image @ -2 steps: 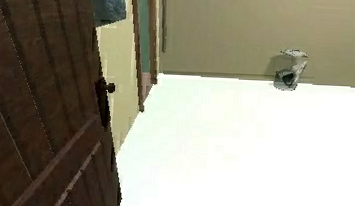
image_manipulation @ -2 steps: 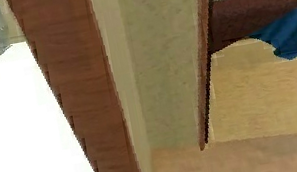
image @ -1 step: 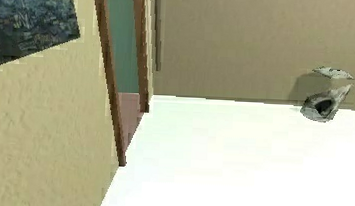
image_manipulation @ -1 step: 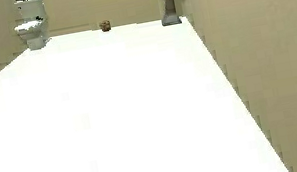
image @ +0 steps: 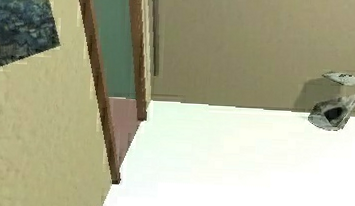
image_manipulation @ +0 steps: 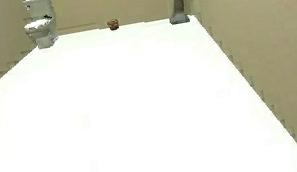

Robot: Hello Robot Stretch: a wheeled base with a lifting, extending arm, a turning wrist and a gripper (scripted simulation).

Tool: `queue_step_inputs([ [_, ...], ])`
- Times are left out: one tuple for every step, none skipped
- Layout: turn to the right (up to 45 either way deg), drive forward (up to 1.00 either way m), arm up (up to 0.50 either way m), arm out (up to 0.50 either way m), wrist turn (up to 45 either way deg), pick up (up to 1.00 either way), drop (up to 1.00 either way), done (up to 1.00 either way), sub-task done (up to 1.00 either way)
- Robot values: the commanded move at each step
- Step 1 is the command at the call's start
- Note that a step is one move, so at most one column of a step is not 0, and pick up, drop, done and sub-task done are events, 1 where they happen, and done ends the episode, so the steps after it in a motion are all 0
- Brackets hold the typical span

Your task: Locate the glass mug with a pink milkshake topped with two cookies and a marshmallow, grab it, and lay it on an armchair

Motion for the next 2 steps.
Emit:
queue_step_inputs([
  [-3.0, 0.0, 0.0, 0.0, 0.0, 0.0, 0.0, 0.0, 0.0],
  [0.0, 1.0, 0.0, 0.0, 0.0, 0.0, 0.0, 0.0, 0.0],
])
